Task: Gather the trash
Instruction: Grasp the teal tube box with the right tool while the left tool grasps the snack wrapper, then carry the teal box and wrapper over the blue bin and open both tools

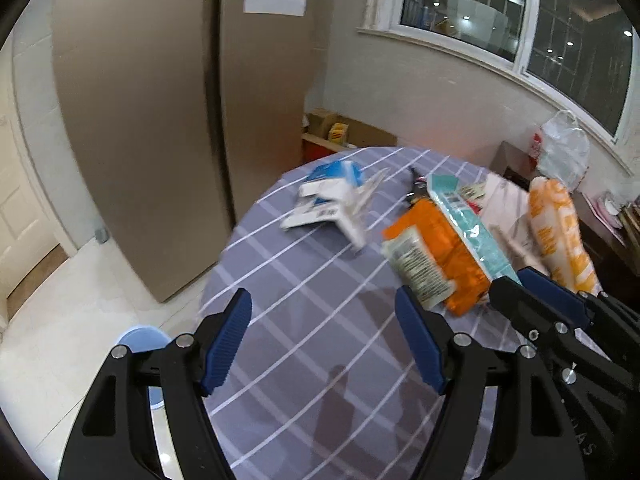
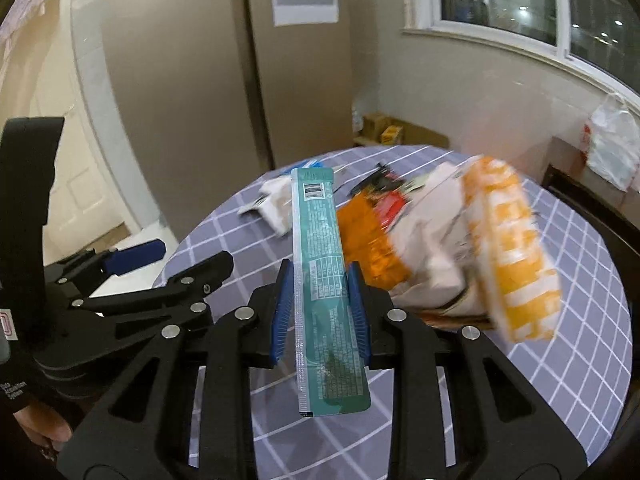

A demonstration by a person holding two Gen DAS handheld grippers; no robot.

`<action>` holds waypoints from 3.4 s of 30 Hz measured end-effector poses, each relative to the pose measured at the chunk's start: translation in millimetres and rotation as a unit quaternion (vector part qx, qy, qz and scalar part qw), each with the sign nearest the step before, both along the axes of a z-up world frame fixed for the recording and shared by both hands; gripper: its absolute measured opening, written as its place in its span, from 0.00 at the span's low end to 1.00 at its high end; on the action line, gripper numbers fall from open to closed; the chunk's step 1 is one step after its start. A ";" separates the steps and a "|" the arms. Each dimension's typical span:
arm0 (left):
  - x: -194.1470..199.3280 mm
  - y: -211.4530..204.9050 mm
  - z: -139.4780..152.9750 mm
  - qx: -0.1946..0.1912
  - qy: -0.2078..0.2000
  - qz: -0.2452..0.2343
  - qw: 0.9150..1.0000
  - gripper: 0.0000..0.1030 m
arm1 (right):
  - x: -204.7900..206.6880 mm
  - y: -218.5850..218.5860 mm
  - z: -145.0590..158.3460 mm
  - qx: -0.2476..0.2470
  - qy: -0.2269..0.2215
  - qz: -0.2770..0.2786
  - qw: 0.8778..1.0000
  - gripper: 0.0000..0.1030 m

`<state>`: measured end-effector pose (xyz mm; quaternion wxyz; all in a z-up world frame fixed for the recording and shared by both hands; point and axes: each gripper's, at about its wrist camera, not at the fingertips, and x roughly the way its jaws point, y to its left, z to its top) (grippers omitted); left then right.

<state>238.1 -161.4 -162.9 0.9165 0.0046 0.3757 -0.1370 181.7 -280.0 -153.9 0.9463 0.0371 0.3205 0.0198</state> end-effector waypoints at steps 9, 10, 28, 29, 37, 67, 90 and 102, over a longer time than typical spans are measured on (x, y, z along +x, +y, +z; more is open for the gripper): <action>36.3 -35.1 -11.8 -0.018 0.027 -0.017 0.999 0.71 | 13.9 -33.2 -3.6 0.003 -0.014 -0.034 0.999 0.27; 39.7 -39.1 -14.2 -0.020 0.031 -0.022 0.999 0.71 | 16.9 -36.2 -5.5 0.003 -0.014 -0.036 0.999 0.27; 49.1 -55.0 -39.6 -0.056 0.069 -0.042 0.995 0.14 | 27.2 -40.7 -10.0 -0.003 -0.015 -0.038 0.999 0.27; 47.8 -52.1 -38.4 -0.059 0.071 -0.041 0.995 0.13 | 26.0 -39.1 -9.1 -0.005 -0.016 -0.039 0.999 0.27; 31.7 -15.3 -19.2 -0.066 0.045 -0.022 0.997 0.11 | 19.4 -12.9 4.4 -0.021 -0.023 -0.026 0.999 0.27; 16.1 301.1 -25.1 -0.082 0.024 0.189 0.978 0.11 | 80.7 290.3 -24.4 0.021 0.020 0.211 0.977 0.27; 47.0 416.8 -85.8 -0.055 0.063 0.294 0.952 0.11 | 139.5 384.8 -88.2 0.075 0.061 0.254 0.962 0.43; 48.5 416.6 -90.7 -0.059 0.068 0.288 0.954 0.11 | 130.7 385.4 -85.4 0.062 0.056 0.248 0.965 0.45</action>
